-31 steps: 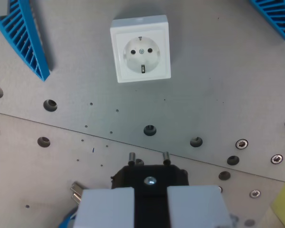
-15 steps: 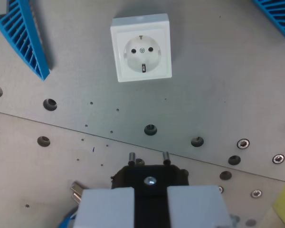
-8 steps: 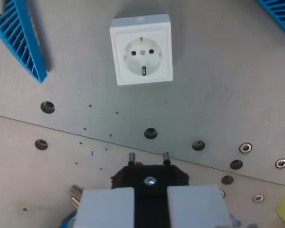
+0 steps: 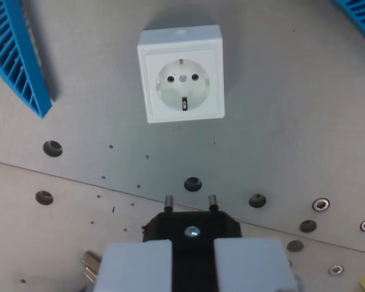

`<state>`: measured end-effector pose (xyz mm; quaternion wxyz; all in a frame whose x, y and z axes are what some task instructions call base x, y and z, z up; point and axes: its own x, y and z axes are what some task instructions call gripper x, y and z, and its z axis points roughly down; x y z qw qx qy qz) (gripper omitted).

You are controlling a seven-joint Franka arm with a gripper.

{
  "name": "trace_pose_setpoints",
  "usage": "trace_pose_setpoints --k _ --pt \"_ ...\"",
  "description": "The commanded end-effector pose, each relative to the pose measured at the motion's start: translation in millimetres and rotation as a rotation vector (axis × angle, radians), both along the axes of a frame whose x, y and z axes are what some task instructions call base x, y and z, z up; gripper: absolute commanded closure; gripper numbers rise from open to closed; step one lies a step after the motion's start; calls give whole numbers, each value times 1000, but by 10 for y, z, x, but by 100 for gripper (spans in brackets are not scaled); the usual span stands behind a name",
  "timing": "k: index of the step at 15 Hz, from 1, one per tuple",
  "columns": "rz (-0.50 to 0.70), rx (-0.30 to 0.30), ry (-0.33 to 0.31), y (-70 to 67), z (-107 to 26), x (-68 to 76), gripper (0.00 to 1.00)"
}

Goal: Move above the white socket

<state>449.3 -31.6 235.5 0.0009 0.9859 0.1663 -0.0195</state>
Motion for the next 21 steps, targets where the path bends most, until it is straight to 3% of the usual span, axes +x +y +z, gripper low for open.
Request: trace_pose_setpoints --k 1,21 --pt "42 4 -100 14 -147 -58 100" --pt "73 7 -84 50 -940 -29 100"
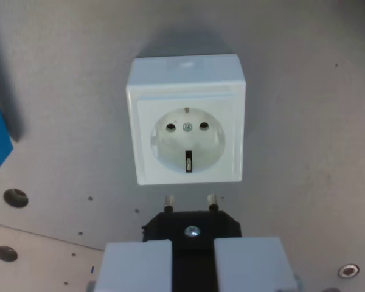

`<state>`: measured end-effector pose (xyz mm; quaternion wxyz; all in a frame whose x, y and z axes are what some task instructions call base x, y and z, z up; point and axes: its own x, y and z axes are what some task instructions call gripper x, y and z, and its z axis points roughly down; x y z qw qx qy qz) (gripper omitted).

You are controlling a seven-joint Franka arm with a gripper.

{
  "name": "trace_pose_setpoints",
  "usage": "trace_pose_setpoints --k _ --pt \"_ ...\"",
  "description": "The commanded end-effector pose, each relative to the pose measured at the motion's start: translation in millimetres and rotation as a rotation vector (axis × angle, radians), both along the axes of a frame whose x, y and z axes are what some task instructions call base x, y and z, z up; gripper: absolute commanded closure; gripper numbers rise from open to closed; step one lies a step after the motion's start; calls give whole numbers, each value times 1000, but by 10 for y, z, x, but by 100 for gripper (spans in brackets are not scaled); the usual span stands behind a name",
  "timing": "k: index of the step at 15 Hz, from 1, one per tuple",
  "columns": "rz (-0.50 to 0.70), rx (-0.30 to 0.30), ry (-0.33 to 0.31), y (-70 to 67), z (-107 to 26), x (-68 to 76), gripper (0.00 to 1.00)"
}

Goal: Move above the white socket

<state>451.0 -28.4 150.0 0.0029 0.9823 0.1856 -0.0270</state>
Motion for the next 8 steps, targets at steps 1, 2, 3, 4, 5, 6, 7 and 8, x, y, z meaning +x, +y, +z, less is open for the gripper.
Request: trace_pose_setpoints --k 1,2,3,4,5,6,7,8 --pt "36 15 -101 19 -115 -47 100" --pt "37 15 -101 22 -143 -48 100" --pt "38 15 -100 24 -172 -48 100" --pt "39 15 -101 25 -200 -48 100" --pt "40 15 -100 27 -227 -48 100" --pt "41 15 -99 28 -254 -47 100" --pt "42 15 -99 29 -278 -47 100" --pt "42 15 -100 29 -302 -46 100"
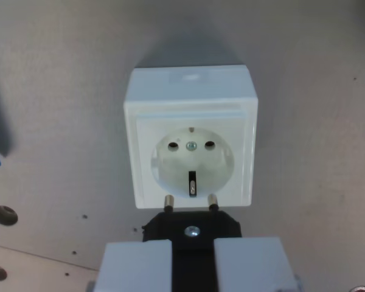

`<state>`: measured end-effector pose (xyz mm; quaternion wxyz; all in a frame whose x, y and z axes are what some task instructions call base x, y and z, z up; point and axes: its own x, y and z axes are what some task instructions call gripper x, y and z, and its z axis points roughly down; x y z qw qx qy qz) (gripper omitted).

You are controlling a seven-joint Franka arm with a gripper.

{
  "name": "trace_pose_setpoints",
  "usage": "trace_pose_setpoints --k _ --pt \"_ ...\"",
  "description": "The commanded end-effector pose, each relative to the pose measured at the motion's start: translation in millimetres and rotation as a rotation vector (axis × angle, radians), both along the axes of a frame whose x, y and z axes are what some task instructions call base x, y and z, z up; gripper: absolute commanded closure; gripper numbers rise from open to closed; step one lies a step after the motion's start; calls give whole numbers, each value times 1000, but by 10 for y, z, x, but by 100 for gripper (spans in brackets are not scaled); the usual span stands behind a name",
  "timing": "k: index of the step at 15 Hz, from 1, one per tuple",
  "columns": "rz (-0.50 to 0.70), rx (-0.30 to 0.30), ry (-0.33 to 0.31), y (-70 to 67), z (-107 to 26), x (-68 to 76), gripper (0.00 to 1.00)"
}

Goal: Move above the white socket

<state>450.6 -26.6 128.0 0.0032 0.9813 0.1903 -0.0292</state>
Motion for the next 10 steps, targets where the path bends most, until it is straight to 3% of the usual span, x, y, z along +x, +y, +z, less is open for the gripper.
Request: trace_pose_setpoints --k 1,10 --pt "33 17 -103 12 -103 -42 100" --pt "33 18 -100 13 -214 -45 100"
